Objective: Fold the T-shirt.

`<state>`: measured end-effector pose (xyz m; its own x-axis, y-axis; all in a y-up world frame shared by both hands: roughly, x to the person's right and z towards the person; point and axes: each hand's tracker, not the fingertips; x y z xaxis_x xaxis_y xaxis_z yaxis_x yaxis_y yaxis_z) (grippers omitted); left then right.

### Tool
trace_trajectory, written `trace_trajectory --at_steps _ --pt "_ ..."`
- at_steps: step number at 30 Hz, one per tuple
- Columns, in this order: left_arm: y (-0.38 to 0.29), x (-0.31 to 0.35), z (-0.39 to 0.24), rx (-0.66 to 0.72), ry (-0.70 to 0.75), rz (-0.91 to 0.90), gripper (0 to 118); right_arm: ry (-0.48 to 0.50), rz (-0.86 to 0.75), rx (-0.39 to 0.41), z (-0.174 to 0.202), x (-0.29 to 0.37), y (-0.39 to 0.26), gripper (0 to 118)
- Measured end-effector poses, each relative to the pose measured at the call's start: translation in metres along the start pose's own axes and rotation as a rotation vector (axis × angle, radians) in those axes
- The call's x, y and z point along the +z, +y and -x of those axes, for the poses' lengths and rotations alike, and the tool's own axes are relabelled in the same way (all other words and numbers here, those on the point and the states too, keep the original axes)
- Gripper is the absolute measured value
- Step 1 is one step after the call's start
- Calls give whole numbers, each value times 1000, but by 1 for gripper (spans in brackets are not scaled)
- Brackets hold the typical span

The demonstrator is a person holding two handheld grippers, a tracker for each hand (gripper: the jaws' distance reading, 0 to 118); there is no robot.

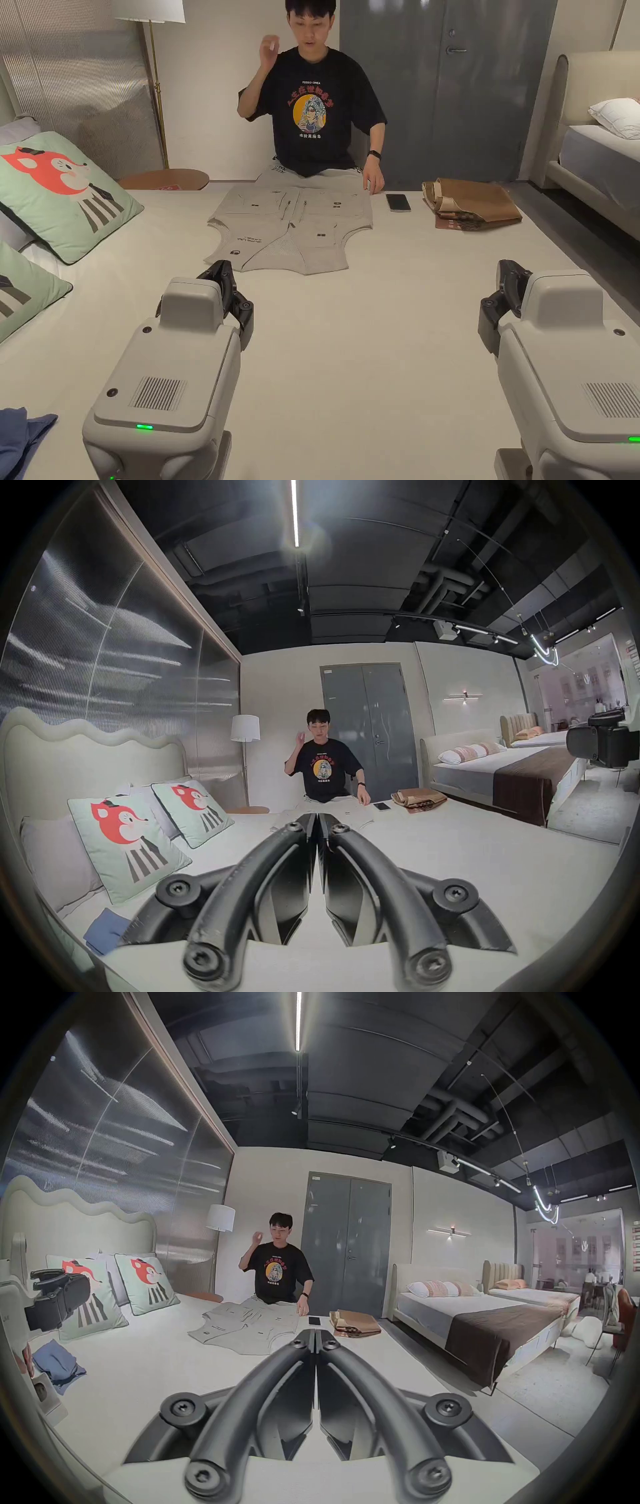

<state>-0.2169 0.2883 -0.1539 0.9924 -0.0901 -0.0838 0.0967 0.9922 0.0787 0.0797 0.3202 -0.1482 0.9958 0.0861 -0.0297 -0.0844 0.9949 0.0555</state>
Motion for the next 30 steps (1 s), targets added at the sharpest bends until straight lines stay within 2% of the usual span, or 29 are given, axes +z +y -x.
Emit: trace_trajectory --at_steps 2,3,4,5,7,8,9,11,13,16,30 --pt "-1 0 0 6 12 -9 3 0 7 7 1 0 1 2" --pt "-1 0 1 7 16 -11 11 0 11 8 1 0 1 4" --pt "-1 0 2 11 14 -8 24 -1 15 8 1 0 1 10" --pt "-1 0 2 19 15 -7 48 4 21 5 1 0 1 25" --pt "0 -1 5 37 6 3 81 6 32 1 1 -2 0 59" --pt "0 -2 5 44 4 7 101 10 36 -1 1 -3 0 80" --pt "0 -2 5 50 7 14 109 10 39 -1 1 -3 -1 91" --pt "0 -1 6 59 -2 17 108 7 38 -2 0 -10 -7 104" --pt "-2 -1 6 55 3 13 108 -4 38 0 0 -11 -8 105" --pt "-2 -2 7 56 2 19 109 -12 39 -5 -2 -9 -5 118" --pt "0 1 7 60 3 16 109 -12 30 -9 -1 -9 -8 118"
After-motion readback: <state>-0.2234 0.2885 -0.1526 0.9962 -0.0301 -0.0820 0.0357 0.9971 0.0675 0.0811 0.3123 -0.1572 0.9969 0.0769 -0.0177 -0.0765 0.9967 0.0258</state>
